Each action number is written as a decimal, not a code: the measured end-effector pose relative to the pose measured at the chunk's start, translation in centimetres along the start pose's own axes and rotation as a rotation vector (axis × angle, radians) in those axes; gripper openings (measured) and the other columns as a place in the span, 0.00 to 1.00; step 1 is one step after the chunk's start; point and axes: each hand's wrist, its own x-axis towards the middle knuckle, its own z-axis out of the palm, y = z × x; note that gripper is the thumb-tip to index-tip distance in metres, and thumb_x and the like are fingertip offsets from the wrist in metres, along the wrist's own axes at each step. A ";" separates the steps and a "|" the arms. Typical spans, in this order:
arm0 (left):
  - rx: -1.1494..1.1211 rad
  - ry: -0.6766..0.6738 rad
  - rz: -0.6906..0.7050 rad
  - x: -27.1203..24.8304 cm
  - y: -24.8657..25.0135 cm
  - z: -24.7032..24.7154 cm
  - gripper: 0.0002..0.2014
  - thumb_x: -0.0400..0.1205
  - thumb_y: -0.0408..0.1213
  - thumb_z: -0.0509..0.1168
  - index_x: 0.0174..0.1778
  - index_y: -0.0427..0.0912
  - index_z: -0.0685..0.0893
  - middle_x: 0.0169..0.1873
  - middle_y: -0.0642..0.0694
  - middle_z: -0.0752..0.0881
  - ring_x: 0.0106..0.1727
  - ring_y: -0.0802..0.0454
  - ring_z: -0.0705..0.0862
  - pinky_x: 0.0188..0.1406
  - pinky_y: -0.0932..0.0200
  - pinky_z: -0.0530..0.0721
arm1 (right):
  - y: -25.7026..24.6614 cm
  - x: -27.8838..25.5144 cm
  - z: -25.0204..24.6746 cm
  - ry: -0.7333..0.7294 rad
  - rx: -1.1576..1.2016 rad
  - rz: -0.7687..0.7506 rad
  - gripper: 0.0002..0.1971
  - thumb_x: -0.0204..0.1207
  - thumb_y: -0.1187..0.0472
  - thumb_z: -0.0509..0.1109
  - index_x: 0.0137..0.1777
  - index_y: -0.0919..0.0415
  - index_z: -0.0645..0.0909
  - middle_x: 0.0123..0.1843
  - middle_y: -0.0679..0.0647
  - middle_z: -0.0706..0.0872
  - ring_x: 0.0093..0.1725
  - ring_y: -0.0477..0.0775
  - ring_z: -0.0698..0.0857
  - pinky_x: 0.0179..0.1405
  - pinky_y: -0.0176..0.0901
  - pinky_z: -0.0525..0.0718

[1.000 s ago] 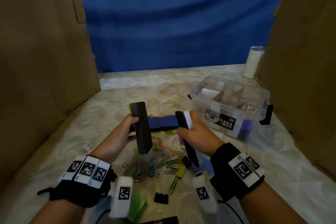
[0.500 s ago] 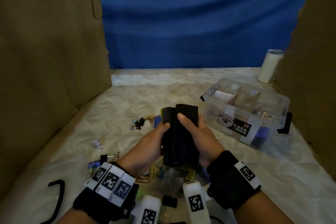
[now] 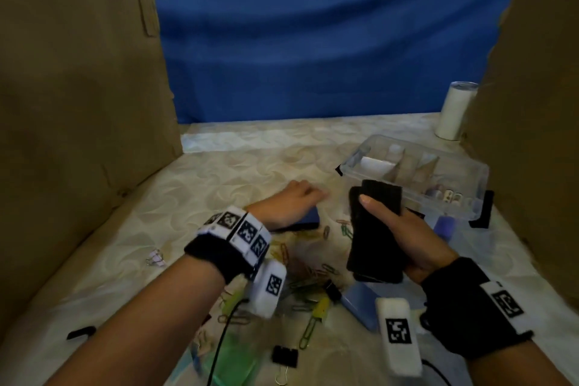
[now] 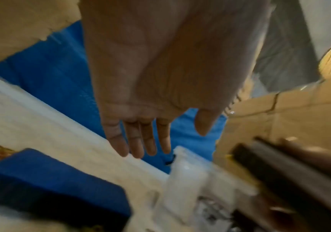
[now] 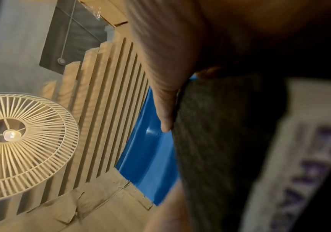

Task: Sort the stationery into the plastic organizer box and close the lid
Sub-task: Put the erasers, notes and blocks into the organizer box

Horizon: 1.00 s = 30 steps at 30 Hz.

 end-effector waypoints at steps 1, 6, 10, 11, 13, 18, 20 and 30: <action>0.053 0.037 -0.030 1.3 -0.9 -0.2 0.22 0.86 0.52 0.54 0.70 0.42 0.73 0.69 0.42 0.73 0.73 0.41 0.71 0.75 0.46 0.68 | 0.0 0.0 -0.4 0.032 0.009 -0.004 0.17 0.73 0.51 0.74 0.59 0.56 0.83 0.38 0.51 0.92 0.40 0.52 0.92 0.41 0.47 0.86; 0.741 0.001 -0.089 4.3 -4.6 2.5 0.22 0.83 0.46 0.59 0.72 0.45 0.68 0.67 0.42 0.71 0.64 0.38 0.74 0.60 0.40 0.79 | 0.1 -0.6 -1.4 0.039 -0.006 -0.002 0.09 0.73 0.58 0.74 0.52 0.59 0.85 0.38 0.55 0.91 0.42 0.56 0.90 0.37 0.45 0.85; 0.872 0.076 -0.092 6.1 -6.7 3.7 0.25 0.75 0.39 0.68 0.66 0.47 0.68 0.61 0.43 0.69 0.60 0.38 0.74 0.49 0.45 0.79 | -0.4 -1.0 -1.7 0.021 -0.011 -0.031 0.11 0.73 0.65 0.73 0.55 0.62 0.84 0.51 0.65 0.91 0.52 0.64 0.90 0.52 0.56 0.88; 0.858 0.086 -0.097 6.3 -7.0 3.6 0.25 0.75 0.39 0.69 0.66 0.47 0.68 0.61 0.43 0.69 0.61 0.38 0.74 0.50 0.44 0.79 | -0.6 -1.1 -1.8 0.010 0.007 -0.032 0.11 0.73 0.66 0.72 0.56 0.62 0.83 0.52 0.65 0.91 0.53 0.65 0.90 0.55 0.58 0.87; 0.839 0.094 -0.107 6.3 -7.4 3.2 0.22 0.78 0.39 0.66 0.67 0.44 0.69 0.62 0.41 0.71 0.62 0.39 0.74 0.51 0.46 0.78 | -0.8 -1.2 -1.9 -0.002 0.026 -0.039 0.12 0.74 0.67 0.71 0.58 0.63 0.82 0.52 0.64 0.91 0.53 0.66 0.90 0.56 0.60 0.87; 0.701 0.096 -0.182 4.0 -7.2 1.2 0.21 0.78 0.47 0.66 0.64 0.42 0.75 0.58 0.40 0.79 0.56 0.40 0.81 0.50 0.51 0.80 | 0.0 -0.5 -1.0 0.039 -0.089 -0.066 0.21 0.67 0.61 0.79 0.60 0.66 0.82 0.54 0.71 0.88 0.51 0.68 0.89 0.52 0.61 0.88; 0.507 0.113 -0.202 2.5 -6.8 0.0 0.25 0.74 0.49 0.70 0.64 0.41 0.77 0.56 0.42 0.81 0.52 0.43 0.83 0.51 0.50 0.83 | 0.2 -0.4 -0.4 0.020 -0.153 -0.073 0.18 0.69 0.61 0.77 0.59 0.63 0.83 0.51 0.68 0.89 0.49 0.64 0.90 0.52 0.59 0.88; -0.554 0.157 0.000 -6.5 -6.6 -2.1 0.26 0.71 0.35 0.68 0.67 0.49 0.76 0.63 0.44 0.83 0.64 0.45 0.83 0.57 0.55 0.86 | -0.2 -1.8 4.4 -0.180 -0.601 -0.263 0.19 0.70 0.61 0.76 0.59 0.45 0.80 0.52 0.43 0.86 0.51 0.41 0.86 0.46 0.31 0.83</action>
